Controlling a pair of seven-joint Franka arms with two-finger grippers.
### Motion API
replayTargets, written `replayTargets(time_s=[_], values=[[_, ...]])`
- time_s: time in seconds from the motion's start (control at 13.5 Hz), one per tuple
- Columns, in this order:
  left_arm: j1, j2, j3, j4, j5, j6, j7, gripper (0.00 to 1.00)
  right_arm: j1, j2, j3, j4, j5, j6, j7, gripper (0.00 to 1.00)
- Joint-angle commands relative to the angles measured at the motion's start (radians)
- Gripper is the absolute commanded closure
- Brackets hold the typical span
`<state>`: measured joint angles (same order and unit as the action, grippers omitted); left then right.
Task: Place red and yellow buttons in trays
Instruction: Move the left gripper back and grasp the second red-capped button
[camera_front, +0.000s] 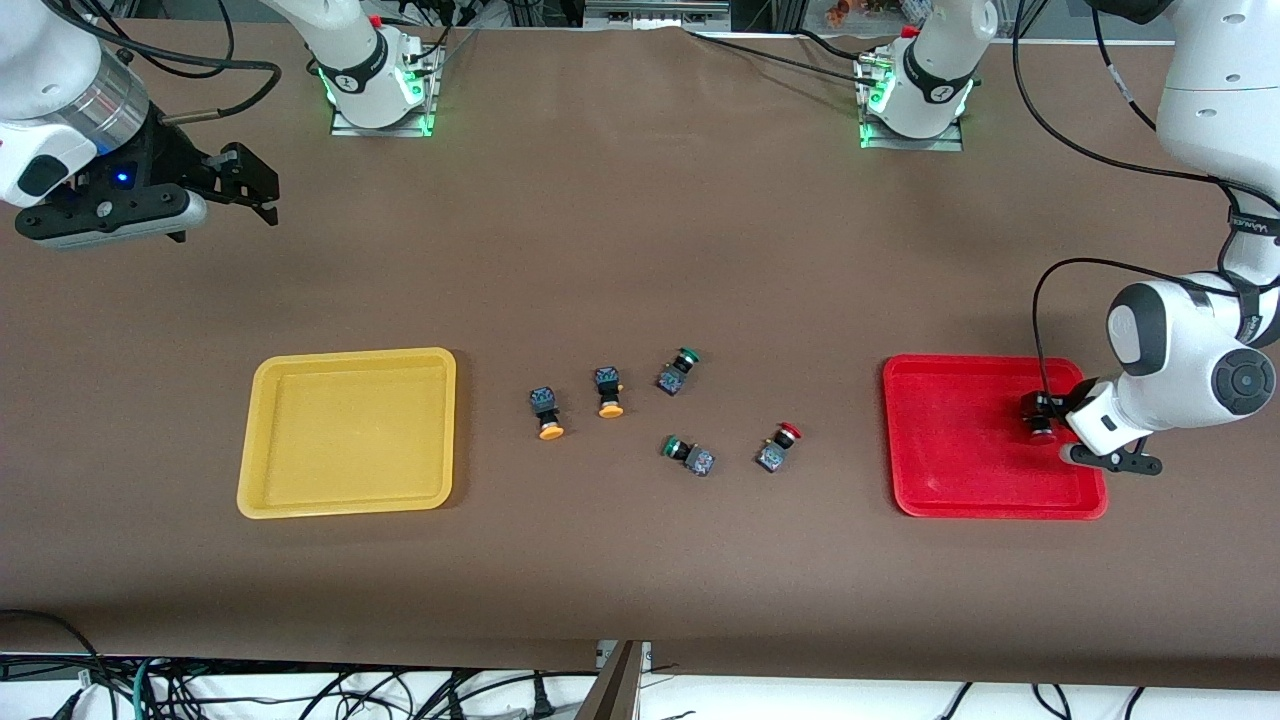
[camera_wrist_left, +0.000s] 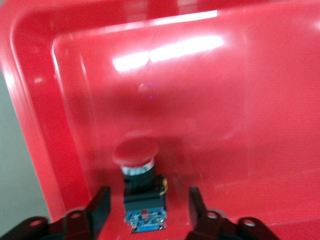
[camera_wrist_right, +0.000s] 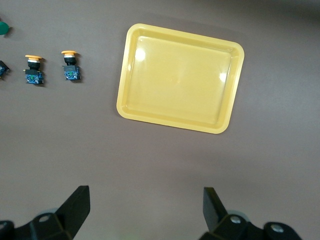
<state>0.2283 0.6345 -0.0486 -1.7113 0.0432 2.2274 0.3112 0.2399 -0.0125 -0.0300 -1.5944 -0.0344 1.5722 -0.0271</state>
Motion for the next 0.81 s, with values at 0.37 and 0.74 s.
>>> replayTargets(time_s=[0.37, 0.74], values=[[-0.237, -0.012, -0.068, 0.13, 0.004, -0.012, -0.086, 0.0, 0.006, 0.003, -0.002, 0.017, 0.014, -0.006, -0.002, 0.0], [-0.415, 0.132, -0.069, 0.292, -0.058, -0.002, -0.211, 0.0, 0.006, 0.005, -0.002, 0.017, 0.016, 0.012, -0.002, 0.0]])
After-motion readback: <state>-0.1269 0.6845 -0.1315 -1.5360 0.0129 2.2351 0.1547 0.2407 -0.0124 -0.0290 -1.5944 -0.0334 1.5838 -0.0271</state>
